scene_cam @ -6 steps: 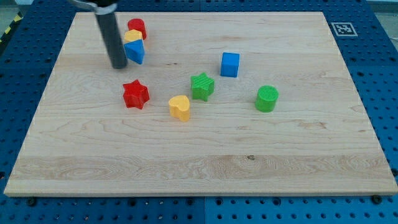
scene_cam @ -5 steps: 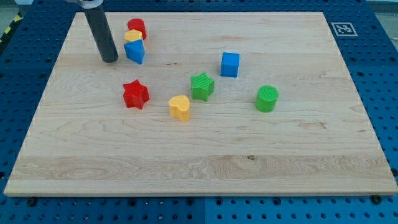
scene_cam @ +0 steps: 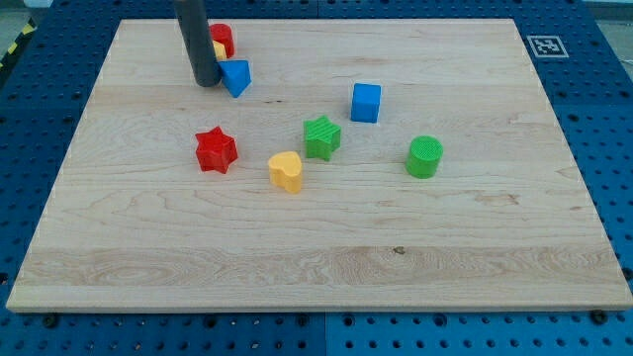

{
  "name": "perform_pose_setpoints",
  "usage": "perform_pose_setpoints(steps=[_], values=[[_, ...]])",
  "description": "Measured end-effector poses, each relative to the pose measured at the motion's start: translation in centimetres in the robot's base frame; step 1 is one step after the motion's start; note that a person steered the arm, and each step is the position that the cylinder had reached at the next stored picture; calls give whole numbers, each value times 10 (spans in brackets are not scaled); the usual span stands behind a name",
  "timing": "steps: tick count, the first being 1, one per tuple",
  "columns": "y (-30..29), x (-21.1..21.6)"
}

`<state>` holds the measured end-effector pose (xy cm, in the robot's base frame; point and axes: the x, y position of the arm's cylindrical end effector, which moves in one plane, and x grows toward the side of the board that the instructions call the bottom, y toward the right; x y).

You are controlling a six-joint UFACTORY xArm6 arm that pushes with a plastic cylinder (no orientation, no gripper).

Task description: Move the blue triangle to the right side

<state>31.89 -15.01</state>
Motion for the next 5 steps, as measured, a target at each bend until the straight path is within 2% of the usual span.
perform_pose_setpoints(steps=[5], values=[[25, 14]])
